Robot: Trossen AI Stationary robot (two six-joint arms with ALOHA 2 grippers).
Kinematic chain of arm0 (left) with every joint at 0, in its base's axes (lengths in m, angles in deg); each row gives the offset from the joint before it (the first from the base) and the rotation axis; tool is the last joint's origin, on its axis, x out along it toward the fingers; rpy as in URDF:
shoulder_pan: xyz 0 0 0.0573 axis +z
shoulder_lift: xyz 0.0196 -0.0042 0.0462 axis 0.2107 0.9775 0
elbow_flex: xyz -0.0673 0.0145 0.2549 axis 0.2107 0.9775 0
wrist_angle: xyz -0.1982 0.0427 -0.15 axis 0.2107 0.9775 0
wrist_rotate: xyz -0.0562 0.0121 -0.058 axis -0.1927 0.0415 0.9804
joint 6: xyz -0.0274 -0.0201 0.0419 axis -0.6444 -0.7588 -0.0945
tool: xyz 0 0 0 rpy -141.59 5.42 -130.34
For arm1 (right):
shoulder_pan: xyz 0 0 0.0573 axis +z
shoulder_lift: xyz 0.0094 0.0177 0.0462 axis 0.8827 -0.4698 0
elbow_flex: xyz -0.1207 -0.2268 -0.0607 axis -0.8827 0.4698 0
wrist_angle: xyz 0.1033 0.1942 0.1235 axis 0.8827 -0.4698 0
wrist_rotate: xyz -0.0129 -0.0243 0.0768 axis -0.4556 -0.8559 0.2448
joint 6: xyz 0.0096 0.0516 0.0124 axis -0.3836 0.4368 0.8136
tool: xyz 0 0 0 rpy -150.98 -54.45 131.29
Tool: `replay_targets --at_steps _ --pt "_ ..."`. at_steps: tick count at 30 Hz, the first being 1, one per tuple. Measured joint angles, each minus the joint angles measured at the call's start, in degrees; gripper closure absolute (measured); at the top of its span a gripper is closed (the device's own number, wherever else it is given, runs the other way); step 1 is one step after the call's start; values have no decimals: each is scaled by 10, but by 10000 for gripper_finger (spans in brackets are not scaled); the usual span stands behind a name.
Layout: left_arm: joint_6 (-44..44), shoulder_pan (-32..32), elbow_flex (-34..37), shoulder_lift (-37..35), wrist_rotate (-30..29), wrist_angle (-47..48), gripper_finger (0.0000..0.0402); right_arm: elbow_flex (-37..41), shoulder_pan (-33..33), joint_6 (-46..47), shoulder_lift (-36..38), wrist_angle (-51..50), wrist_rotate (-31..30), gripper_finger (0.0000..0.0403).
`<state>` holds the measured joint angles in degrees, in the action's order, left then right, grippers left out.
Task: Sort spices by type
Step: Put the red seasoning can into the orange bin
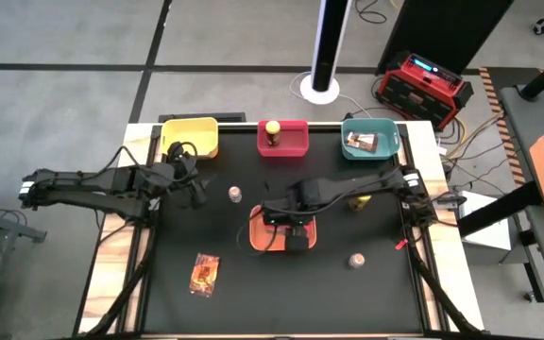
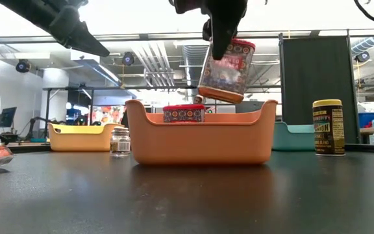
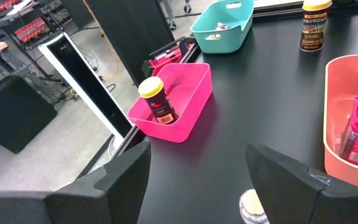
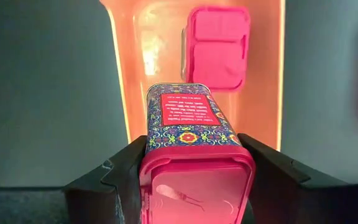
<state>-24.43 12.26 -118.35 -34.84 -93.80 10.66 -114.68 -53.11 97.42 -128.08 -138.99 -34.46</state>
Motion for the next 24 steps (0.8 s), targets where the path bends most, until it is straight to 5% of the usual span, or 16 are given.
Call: replay_targets --at_steps 24 --pt "0 0 0 1 0 0 154 3 12 -10 -16 -16 0 193"
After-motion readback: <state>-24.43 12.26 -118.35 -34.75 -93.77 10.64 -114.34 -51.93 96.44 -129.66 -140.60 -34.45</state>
